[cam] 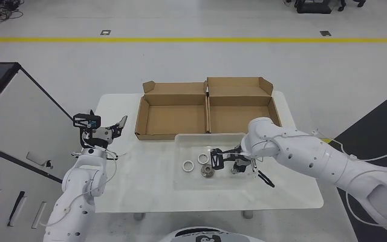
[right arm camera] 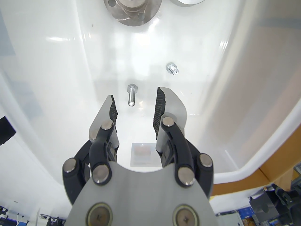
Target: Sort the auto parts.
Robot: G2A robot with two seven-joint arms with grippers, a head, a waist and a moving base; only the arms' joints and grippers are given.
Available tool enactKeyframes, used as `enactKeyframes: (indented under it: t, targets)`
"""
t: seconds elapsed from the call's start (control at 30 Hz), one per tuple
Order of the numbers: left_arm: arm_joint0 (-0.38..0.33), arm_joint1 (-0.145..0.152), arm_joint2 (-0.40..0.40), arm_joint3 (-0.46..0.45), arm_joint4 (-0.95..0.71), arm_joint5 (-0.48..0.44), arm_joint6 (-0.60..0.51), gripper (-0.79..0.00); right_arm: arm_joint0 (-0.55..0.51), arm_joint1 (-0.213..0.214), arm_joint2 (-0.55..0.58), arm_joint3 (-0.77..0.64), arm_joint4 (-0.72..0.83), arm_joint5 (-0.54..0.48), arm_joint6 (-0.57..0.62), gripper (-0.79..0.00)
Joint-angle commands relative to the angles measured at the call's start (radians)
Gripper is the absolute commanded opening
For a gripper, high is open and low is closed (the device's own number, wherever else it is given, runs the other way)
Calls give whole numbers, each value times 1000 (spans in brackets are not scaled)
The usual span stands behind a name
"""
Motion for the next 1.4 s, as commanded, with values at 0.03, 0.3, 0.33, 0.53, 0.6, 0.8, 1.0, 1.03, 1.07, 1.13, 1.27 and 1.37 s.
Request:
enactKeyframes:
  t: [0.03,0.3,0.33,0.53,0.6,0.8,1.0,1.03,1.07,1.13,1.27,1.37]
  targets:
    - [0,0,0,0,0,0,0,0,-5,-2,4,4,-4,0,0,-413]
    - [0,0,0,0,0,0,0,0,-22,-8,13,10,-10,0,2,-422]
    - [0,0,0,0,0,0,0,0,-24,-9,14,11,-11,0,2,-437]
    - [0,0,0,0,0,0,0,0,-33,-12,23,21,-21,-2,5,-536]
    - [0,0,0,0,0,0,0,0,-37,-13,25,23,-23,-3,7,-693]
    - [0,0,0,0,0,0,0,0,-45,-14,35,26,-29,-5,9,-785]
    - [0,0,0,0,0,0,0,0,-46,-14,53,10,-28,-9,12,-785]
    - [0,0,0,0,0,0,0,0,-44,-13,57,2,-25,-10,14,-785]
    - [0,0,0,0,0,0,0,0,-43,-12,61,-6,-21,-9,16,-785]
    - [0,0,0,0,0,0,0,0,-38,-6,71,-27,-11,-7,17,-785]
    - [0,0,0,0,0,0,0,0,-24,11,98,-77,3,-8,16,-785]
    - [0,0,0,0,0,0,0,0,-17,30,127,-123,39,-9,15,-785]
